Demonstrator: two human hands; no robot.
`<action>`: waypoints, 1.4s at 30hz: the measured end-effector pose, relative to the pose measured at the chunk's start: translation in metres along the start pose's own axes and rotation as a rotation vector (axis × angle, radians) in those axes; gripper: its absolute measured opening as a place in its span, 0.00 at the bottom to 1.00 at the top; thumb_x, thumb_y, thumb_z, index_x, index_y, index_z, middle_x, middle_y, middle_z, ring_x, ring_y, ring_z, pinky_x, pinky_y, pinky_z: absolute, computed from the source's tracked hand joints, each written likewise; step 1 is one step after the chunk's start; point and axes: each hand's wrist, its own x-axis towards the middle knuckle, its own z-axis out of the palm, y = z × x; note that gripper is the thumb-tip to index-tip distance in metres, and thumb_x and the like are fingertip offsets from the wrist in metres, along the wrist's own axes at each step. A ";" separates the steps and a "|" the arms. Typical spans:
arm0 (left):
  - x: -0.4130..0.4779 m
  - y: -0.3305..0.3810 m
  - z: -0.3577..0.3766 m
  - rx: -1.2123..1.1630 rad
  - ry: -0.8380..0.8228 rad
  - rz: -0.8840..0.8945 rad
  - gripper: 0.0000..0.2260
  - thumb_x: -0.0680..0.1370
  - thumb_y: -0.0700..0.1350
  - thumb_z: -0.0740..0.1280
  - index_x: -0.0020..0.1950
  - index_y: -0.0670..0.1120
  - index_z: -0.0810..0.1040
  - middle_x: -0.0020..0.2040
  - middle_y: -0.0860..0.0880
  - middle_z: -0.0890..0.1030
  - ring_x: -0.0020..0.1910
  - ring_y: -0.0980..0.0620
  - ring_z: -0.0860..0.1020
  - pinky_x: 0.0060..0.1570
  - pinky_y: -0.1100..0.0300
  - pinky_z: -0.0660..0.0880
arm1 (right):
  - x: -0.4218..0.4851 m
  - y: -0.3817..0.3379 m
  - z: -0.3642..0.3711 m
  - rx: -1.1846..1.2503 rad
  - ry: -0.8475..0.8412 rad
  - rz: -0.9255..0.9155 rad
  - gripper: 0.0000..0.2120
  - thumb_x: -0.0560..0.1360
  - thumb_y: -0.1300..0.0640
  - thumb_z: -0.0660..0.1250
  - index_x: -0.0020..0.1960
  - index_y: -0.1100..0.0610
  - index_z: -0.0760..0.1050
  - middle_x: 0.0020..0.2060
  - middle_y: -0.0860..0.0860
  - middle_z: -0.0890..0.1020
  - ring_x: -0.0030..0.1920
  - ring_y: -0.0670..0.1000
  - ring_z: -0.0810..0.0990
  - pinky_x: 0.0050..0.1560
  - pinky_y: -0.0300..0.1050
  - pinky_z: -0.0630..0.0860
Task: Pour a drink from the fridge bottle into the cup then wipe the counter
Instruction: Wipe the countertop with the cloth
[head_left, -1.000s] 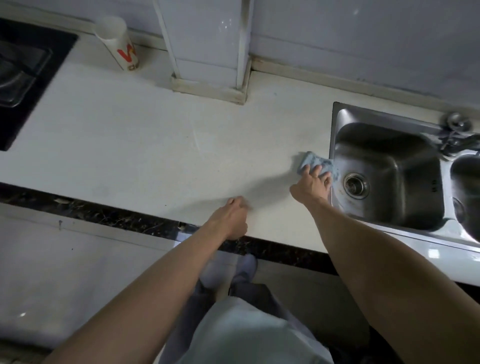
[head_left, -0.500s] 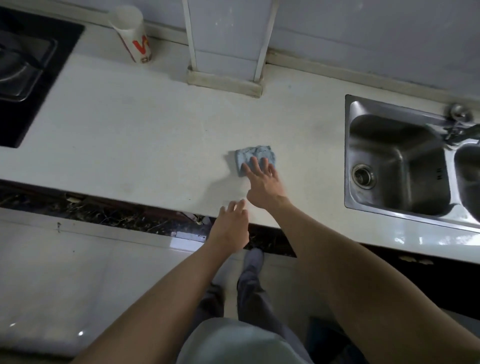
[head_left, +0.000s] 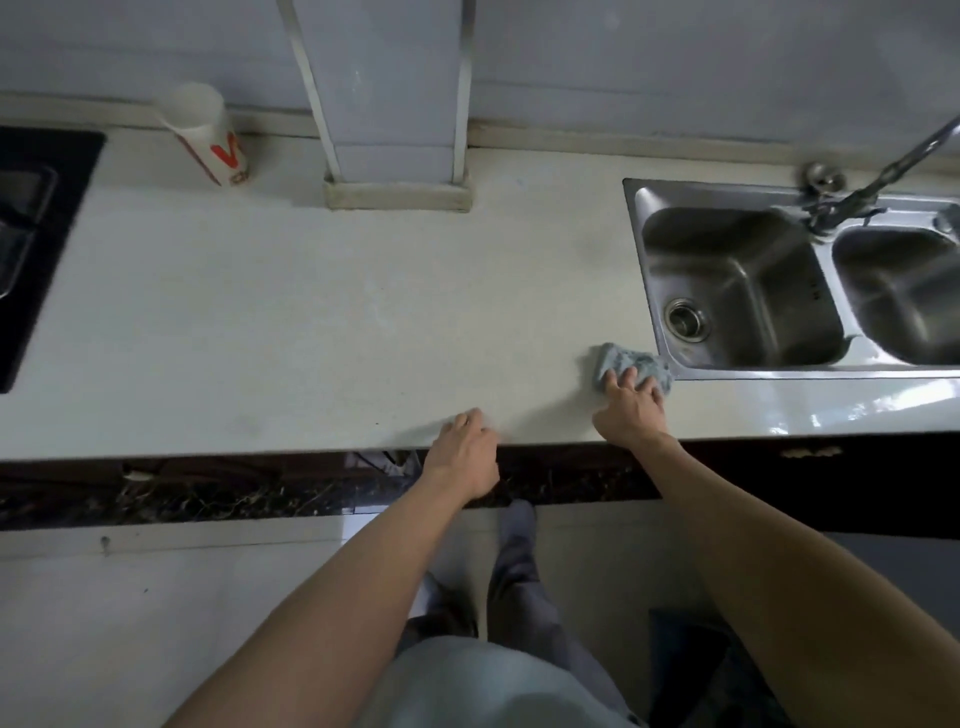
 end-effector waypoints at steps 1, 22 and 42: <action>-0.001 -0.001 0.000 -0.009 -0.003 -0.001 0.16 0.78 0.41 0.61 0.65 0.38 0.74 0.67 0.43 0.68 0.69 0.44 0.67 0.68 0.51 0.68 | -0.003 -0.011 0.001 0.018 -0.009 0.001 0.37 0.72 0.56 0.59 0.79 0.55 0.51 0.78 0.60 0.50 0.76 0.67 0.49 0.77 0.57 0.48; -0.024 -0.004 0.018 -0.068 0.005 -0.098 0.17 0.79 0.44 0.62 0.66 0.39 0.74 0.67 0.44 0.70 0.70 0.46 0.67 0.70 0.53 0.66 | -0.072 -0.028 0.034 -0.021 0.126 -0.372 0.38 0.72 0.68 0.59 0.78 0.50 0.52 0.79 0.52 0.49 0.79 0.59 0.41 0.78 0.52 0.41; -0.037 0.006 0.014 -0.151 -0.074 -0.207 0.21 0.79 0.44 0.61 0.71 0.38 0.70 0.76 0.44 0.65 0.74 0.44 0.66 0.72 0.49 0.65 | -0.078 -0.014 0.040 0.025 0.000 -0.136 0.38 0.74 0.58 0.60 0.80 0.57 0.46 0.79 0.61 0.45 0.77 0.68 0.41 0.77 0.58 0.46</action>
